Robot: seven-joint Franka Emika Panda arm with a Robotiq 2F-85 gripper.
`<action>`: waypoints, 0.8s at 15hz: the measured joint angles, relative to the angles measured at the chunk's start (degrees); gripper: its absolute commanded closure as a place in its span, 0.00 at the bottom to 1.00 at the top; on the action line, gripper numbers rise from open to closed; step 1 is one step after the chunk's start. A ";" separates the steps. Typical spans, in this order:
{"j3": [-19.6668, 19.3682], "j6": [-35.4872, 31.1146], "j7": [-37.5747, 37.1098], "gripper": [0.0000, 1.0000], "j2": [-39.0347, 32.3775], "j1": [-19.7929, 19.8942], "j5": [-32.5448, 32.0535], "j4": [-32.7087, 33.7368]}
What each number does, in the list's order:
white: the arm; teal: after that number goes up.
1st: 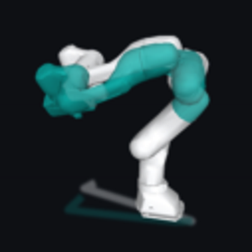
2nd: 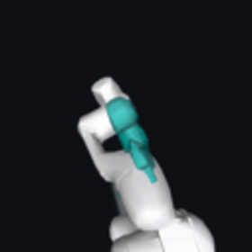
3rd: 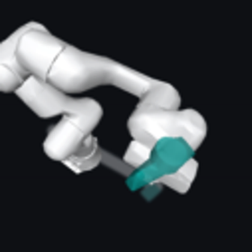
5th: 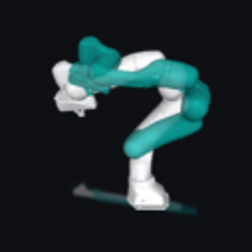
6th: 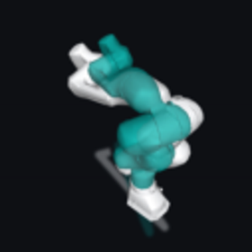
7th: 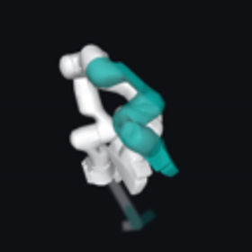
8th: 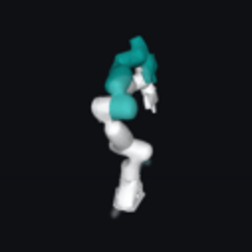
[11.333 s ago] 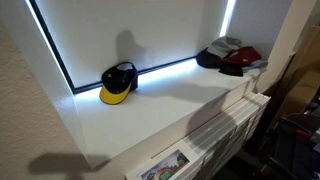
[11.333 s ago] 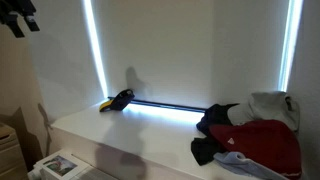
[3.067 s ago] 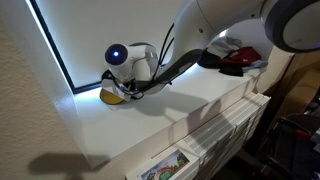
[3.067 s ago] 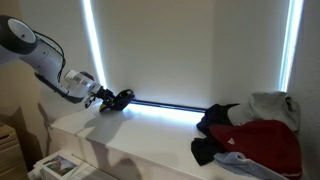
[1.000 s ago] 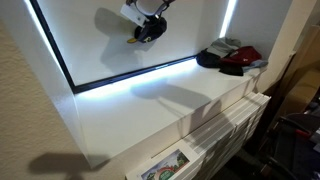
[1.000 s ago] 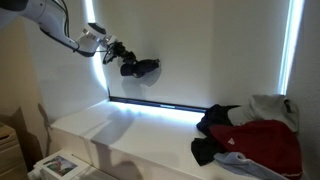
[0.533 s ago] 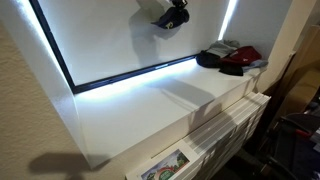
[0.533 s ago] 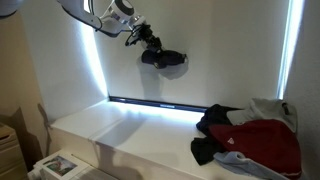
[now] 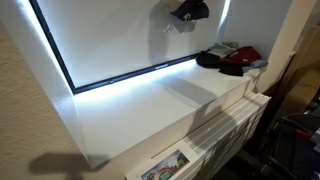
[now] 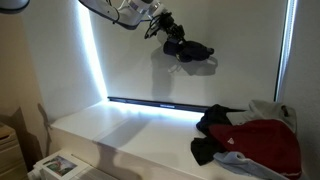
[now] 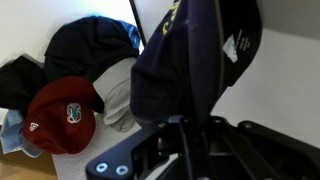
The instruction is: Move the black cap to the right side of the windowsill
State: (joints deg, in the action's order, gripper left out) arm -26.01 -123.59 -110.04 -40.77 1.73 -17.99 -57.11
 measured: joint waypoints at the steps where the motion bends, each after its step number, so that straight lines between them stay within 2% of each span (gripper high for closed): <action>1: -0.67 -0.65 -1.53 0.98 0.04 0.51 0.00 -0.30; 4: -5.19 -3.09 -9.20 0.98 0.11 0.83 -1.73 -2.15; 8: -13.30 -5.45 -22.00 0.98 0.14 -0.08 -7.76 -7.50; 10: -14.73 -6.26 -23.77 0.98 1.21 0.12 -7.35 -11.48; 11: -14.54 -7.64 -23.55 0.67 2.33 0.43 -5.90 -14.15; 12: -13.87 -10.63 -22.39 0.64 4.81 0.98 -3.55 -19.13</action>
State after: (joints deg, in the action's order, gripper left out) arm -39.88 -134.22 -132.43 -35.96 2.71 -21.54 -76.24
